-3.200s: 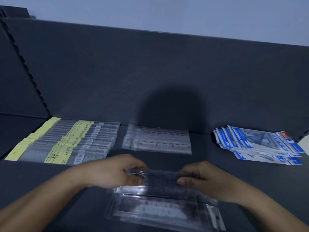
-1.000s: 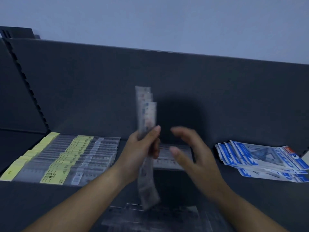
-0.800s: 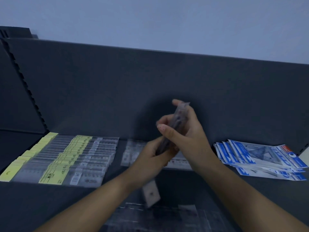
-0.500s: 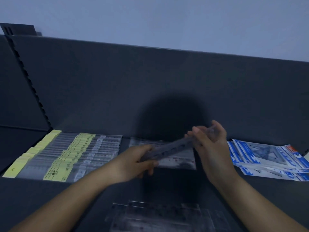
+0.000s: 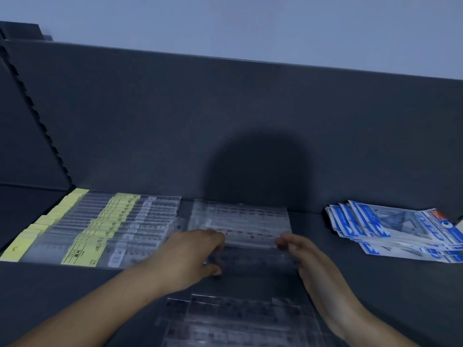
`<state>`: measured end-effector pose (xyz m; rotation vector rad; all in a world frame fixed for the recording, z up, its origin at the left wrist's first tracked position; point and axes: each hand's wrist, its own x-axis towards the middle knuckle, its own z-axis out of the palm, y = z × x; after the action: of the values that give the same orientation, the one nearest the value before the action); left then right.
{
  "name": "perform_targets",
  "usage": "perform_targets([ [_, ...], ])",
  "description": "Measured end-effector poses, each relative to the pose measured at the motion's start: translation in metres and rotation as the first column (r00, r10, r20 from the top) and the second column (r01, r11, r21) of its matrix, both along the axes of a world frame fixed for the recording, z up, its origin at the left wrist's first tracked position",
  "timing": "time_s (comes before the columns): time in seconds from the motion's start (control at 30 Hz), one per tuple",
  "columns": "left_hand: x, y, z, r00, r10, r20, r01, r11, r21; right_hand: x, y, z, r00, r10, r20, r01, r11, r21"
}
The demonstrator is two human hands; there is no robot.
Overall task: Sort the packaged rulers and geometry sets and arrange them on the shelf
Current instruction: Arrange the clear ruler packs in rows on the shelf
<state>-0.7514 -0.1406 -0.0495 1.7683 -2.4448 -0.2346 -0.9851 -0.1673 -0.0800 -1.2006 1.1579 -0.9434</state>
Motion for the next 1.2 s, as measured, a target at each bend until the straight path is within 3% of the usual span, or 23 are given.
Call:
perform_targets([
  [0.07, 0.000, 0.002, -0.004, 0.997, -0.029, -0.068, 0.024, 0.997, -0.070, -0.002, 0.002, 0.001, 1.000, 0.018, -0.016, -0.019, 0.999, -0.029],
  [0.27, 0.008, 0.002, -0.021, 0.995, -0.058, -0.076, 0.050, 0.993, -0.112, -0.011, 0.005, -0.007, 0.886, 0.233, -0.400, -0.340, 0.914, -0.220],
  [0.37, 0.009, 0.002, -0.019, 0.993, -0.069, -0.099, 0.066, 0.997, -0.033, -0.009, 0.004, -0.007, 0.801, 0.209, -0.560, -0.456, 0.820, -0.346],
  [0.47, 0.013, -0.002, -0.003, 0.964, 0.018, -0.267, 0.022, 0.989, 0.148, -0.013, -0.004, -0.001, 0.702, 0.147, -0.697, -0.555, 0.726, -0.406],
  [0.53, 0.020, -0.009, 0.001, 0.964, 0.054, -0.259, -0.029, 0.995, 0.097, -0.018, -0.009, 0.002, 0.649, 0.102, -0.754, -0.590, 0.693, -0.415],
  [0.6, 0.021, -0.013, 0.001, 0.995, 0.019, -0.094, -0.014, 0.999, 0.050, -0.023, -0.012, 0.003, 0.630, 0.070, -0.774, -0.602, 0.673, -0.429],
  [0.67, 0.015, -0.010, 0.000, 1.000, 0.024, -0.005, -0.023, 0.983, 0.179, -0.026, -0.011, 0.000, 0.604, 0.038, -0.796, -0.608, 0.667, -0.431],
  [0.77, 0.004, -0.004, -0.002, 0.997, 0.078, -0.008, -0.070, 0.937, 0.343, -0.031, -0.010, -0.006, 0.578, -0.031, -0.815, -0.608, 0.650, -0.456],
  [0.87, 0.000, -0.002, 0.001, 0.994, 0.091, -0.052, -0.066, 0.928, 0.368, -0.032, -0.010, -0.007, 0.573, -0.043, -0.819, -0.597, 0.662, -0.453],
  [0.97, 0.003, -0.002, -0.001, 0.994, 0.107, -0.031, -0.094, 0.951, 0.296, -0.032, -0.013, -0.004, 0.569, -0.047, -0.821, -0.592, 0.670, -0.448],
  [1.1, 0.005, -0.001, -0.005, 0.968, 0.244, 0.054, -0.248, 0.911, 0.328, -0.033, -0.018, -0.006, 0.600, 0.030, -0.799, -0.532, 0.760, -0.372],
  [1.2, -0.001, 0.003, -0.006, 0.964, 0.257, 0.065, -0.263, 0.893, 0.366, -0.028, -0.020, -0.002, 0.605, 0.113, -0.788, -0.505, 0.819, -0.271],
])
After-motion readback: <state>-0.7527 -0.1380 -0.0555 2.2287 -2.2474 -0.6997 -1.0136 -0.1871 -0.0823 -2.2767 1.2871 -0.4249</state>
